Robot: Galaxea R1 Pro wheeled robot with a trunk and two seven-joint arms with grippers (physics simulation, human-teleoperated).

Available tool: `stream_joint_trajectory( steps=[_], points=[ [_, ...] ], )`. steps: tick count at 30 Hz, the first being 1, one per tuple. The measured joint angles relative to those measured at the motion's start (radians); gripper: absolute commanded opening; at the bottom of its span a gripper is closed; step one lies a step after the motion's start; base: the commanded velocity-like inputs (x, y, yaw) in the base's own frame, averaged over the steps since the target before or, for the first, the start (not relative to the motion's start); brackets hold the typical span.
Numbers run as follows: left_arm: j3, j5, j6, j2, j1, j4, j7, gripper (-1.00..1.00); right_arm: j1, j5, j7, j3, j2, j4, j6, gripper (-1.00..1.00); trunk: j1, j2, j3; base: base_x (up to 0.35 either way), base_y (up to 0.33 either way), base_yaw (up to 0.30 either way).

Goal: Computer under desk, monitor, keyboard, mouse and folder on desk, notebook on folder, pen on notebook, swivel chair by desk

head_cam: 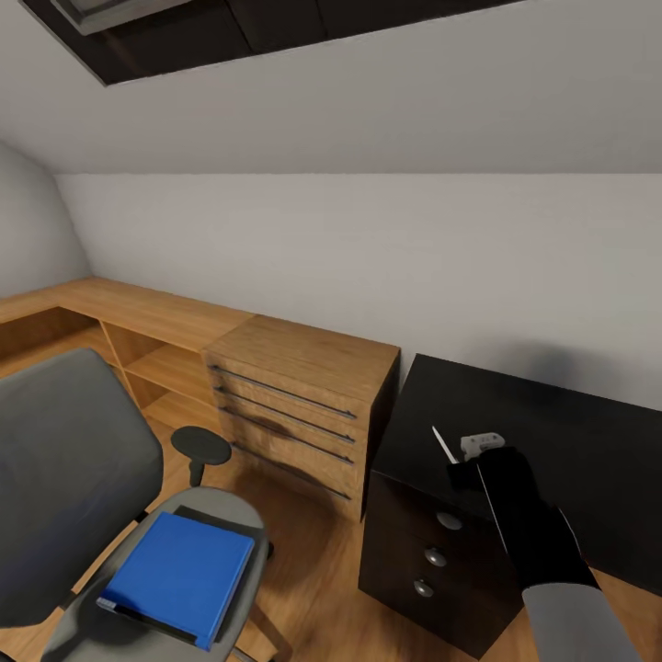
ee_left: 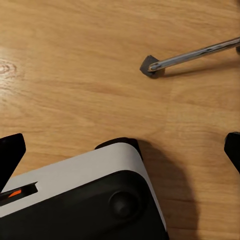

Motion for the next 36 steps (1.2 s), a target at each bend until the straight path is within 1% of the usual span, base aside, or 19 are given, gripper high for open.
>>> stream_joint_trajectory(
  steps=[7, 8, 30, 33, 36],
  points=[
    [0.0, 0.0, 0.0, 0.0, 0.0, 0.001, 0.0, 1.0, -0.009, 0.0, 0.001, 0.001, -0.001, 0.009, 0.0, -1.0, 0.0, 0.0, 0.0, 0.0, 0.0, 0.0],
    [0.0, 0.0, 0.0, 0.0, 0.0, 0.001, 0.0, 1.0, -0.01, 0.0, 0.001, 0.001, -0.001, 0.01, 0.0, 1.0, 0.0, 0.0, 0.0, 0.0, 0.0, 0.0],
    [0.0, 0.0, 0.0, 0.0, 0.0, 0.001, -0.001, 1.0, -0.013, -0.004, 0.002, 0.0, -0.003, 0.008, 0.0, 1.0, 0.0, 0.0, 0.0, 0.0, 0.0, 0.0],
    [0.0, 0.0, 0.0, 0.0, 0.0, 0.002, 0.001, 1.0, -0.011, -0.005, 0.004, 0.001, -0.003, -0.011, 0.0, 1.0, 0.0, 0.0, 0.0, 0.0, 0.0, 0.0],
    [0.0, -0.001, -0.001, -0.001, 0.0, 0.002, 0.001, 1.0, -0.006, -0.007, 0.005, 0.003, -0.003, -0.059, 0.0, 1.0, 0.0, 0.0, 0.0, 0.0, 0.0, 0.0]
  ],
)
